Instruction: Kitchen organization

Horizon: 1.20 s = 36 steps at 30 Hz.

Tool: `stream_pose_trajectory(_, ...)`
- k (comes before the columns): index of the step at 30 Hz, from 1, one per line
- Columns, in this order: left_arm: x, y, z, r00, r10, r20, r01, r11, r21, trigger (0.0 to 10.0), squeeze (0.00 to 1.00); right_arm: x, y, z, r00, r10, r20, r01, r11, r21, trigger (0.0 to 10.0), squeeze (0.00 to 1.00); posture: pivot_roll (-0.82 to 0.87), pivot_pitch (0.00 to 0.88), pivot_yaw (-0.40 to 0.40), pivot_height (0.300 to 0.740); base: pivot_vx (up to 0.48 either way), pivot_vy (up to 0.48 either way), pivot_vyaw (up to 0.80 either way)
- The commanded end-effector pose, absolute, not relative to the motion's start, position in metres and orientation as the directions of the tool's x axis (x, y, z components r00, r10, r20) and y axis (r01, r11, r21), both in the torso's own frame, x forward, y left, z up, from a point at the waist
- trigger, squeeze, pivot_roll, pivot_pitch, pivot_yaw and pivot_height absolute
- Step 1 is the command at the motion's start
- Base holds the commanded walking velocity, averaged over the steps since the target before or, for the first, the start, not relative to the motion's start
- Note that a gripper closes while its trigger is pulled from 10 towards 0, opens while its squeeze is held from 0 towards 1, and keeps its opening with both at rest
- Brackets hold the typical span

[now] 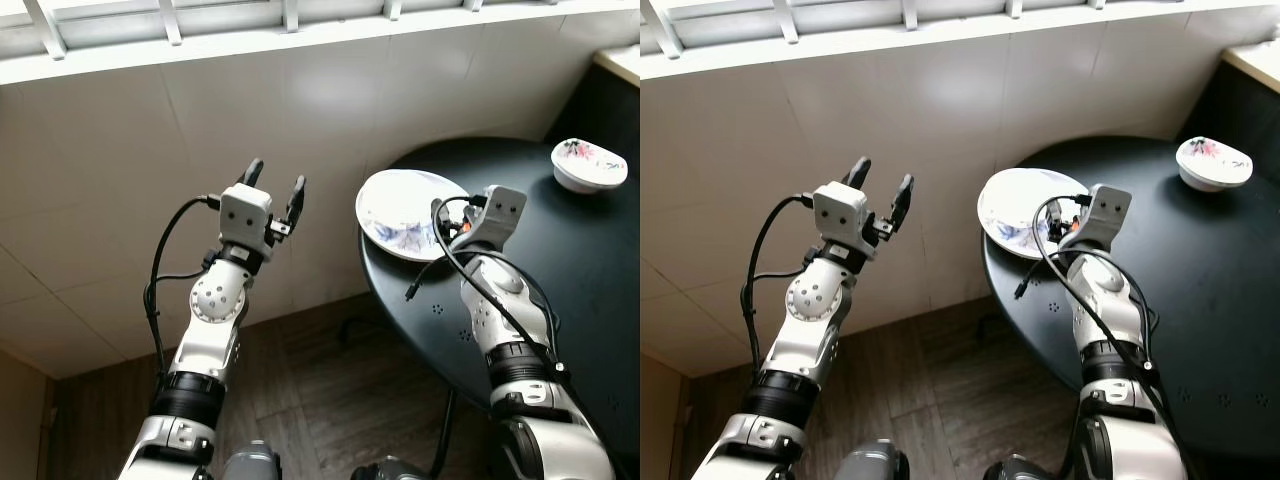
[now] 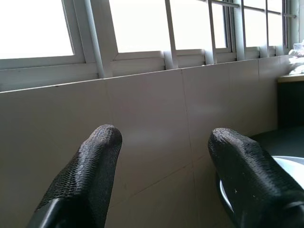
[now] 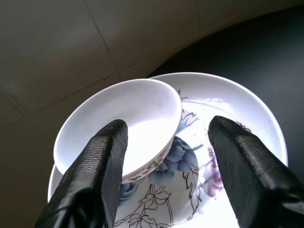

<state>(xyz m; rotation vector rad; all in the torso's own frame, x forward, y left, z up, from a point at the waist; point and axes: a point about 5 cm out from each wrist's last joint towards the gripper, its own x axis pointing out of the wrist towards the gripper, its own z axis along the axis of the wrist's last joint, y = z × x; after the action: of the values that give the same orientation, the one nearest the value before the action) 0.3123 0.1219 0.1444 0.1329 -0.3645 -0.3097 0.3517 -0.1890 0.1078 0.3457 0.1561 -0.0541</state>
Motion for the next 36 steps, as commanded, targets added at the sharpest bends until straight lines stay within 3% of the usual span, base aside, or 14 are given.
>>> stream_pose_trajectory(1, 0.313, 0.119, 0.146, 0.884, -0.332, 0.329, 0.282, 0.940, 0.191, 10.0, 0.00, 0.354, -0.192, 0.107, 0.982, -0.026, -0.185, 0.097, 0.918, 0.384, 10.0, 0.00, 0.17, 0.000, -0.064, 0.740, 0.000, 0.000, 0.00)
stream_pose_trajectory(15, 0.312, 0.118, 0.143, 0.887, -0.336, 0.316, 0.286, 0.938, 0.196, 10.0, 0.00, 0.353, -0.194, 0.079, 0.947, 0.016, -0.321, 0.174, 0.814, 0.555, 10.0, 0.00, 0.17, 0.000, -0.064, 0.740, 0.000, 0.000, 0.00)
stream_pose_trajectory(23, 0.312, 0.119, 0.142, 0.891, -0.331, 0.310, 0.280, 0.939, 0.200, 10.0, 0.00, 0.349, -0.197, 0.068, 0.922, -0.009, -0.386, 0.247, 0.781, 0.573, 10.0, 0.00, 0.17, 0.000, -0.065, 0.740, 0.000, 0.000, 0.00)
stream_pose_trajectory(36, 0.311, 0.119, 0.141, 0.893, -0.329, 0.308, 0.278, 0.940, 0.200, 10.0, 0.00, 0.355, -0.204, 0.083, 0.928, -0.098, -0.359, 0.298, 0.774, 0.559, 10.0, 0.00, 0.17, 0.000, -0.063, 0.740, 0.000, 0.000, 0.00)
